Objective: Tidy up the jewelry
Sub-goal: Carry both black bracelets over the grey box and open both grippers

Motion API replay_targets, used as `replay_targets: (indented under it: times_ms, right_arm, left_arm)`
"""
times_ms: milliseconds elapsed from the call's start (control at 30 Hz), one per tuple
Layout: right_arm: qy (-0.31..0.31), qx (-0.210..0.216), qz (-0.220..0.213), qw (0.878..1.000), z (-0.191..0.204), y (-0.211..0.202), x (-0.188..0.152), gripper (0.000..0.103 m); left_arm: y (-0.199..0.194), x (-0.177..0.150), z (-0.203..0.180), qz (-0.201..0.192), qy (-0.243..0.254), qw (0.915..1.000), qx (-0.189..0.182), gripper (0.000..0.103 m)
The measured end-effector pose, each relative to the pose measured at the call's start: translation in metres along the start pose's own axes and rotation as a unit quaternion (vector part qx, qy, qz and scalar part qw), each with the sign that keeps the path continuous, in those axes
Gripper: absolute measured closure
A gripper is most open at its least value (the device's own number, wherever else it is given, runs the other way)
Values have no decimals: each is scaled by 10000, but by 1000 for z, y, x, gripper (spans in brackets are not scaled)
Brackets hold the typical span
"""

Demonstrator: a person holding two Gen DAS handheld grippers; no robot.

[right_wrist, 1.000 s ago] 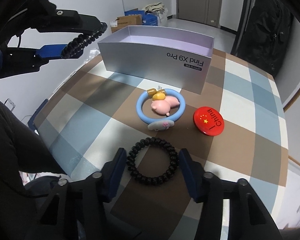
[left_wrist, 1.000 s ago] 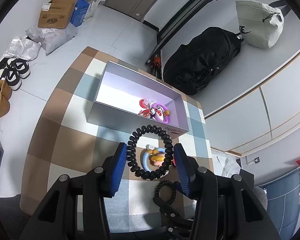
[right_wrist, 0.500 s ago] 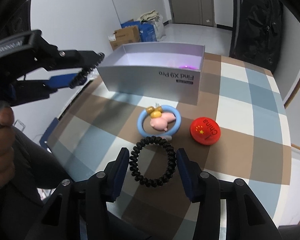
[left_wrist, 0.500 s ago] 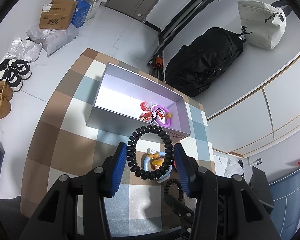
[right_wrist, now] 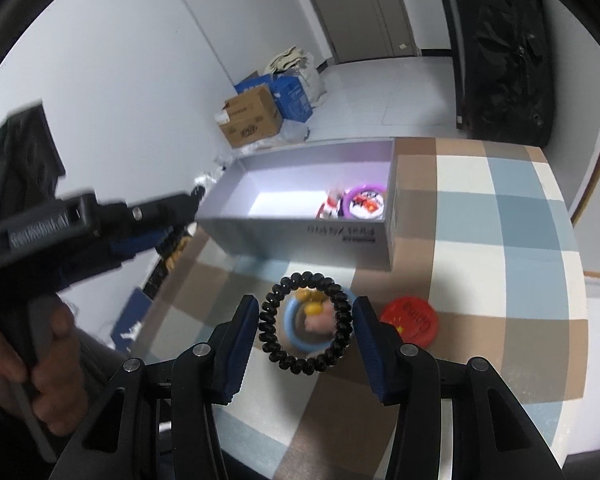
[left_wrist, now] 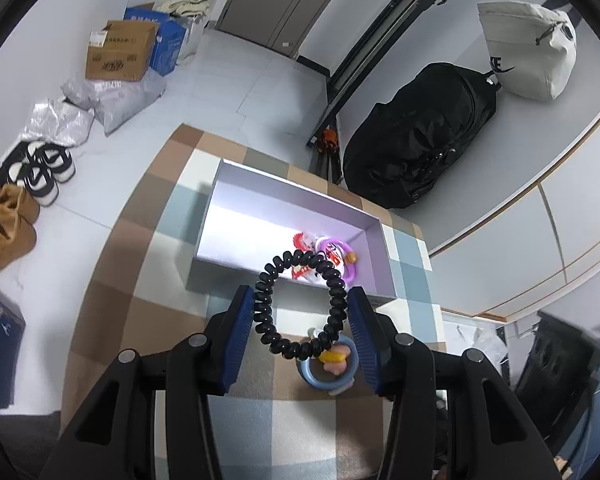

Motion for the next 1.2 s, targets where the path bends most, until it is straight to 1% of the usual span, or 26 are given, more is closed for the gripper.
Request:
replay_targets:
  times_ms: [167, 267, 400, 467, 567, 633, 733, 967, 1067, 1200]
  right_arm:
    - [166, 96, -81, 9998, -5, 0, 21, 56]
    - [233, 240, -70, 9994, -4, 6, 37, 56]
    - [226, 245, -110, 9994, -2, 10, 54, 56]
    - [262, 294, -99, 9992, -2, 13, 62, 56]
    - [222, 300, -77, 9993, -2, 18, 72, 56]
    - [202, 282, -35, 9994, -3, 23, 77, 56]
    - [174, 261, 5, 9995, -7, 30, 86, 56]
    - [91, 271, 75, 9996, -14, 44, 99, 55]
    - [239, 211, 131, 9994, -21, 50, 97, 54]
    - [430, 267, 208, 9985, -28, 59, 96, 54]
  left_arm:
    - [5, 10, -5, -177, 223, 9993, 241, 61]
    - [11, 18, -4, -202, 175, 9994, 231, 61]
    - [20, 27, -1, -155, 44, 9997, 157, 61]
    - [24, 30, -4, -96, 58, 9999, 67, 61]
    - [28, 36, -9, -55, 176, 9998, 88, 61]
    - [32, 39, -11, -16, 131, 9999, 12, 61]
    - [40, 43, -10, 60, 57, 10000, 11, 61]
    - [53, 45, -7, 224, -21, 9997, 100, 61]
    - [57, 46, -5, 313, -10, 9994, 148, 61]
    - [62, 45, -1, 392, -53, 9990, 207, 61]
Point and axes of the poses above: each gripper's, at about its wrist camera, not at the fingertips, and y roughly the way its jaws point, z to its left, x to its top, the point moved 4 cm from there along y, roughly the way its jaws point, and after that the axes turned 1 degree about -z, right-handed, at the moved point
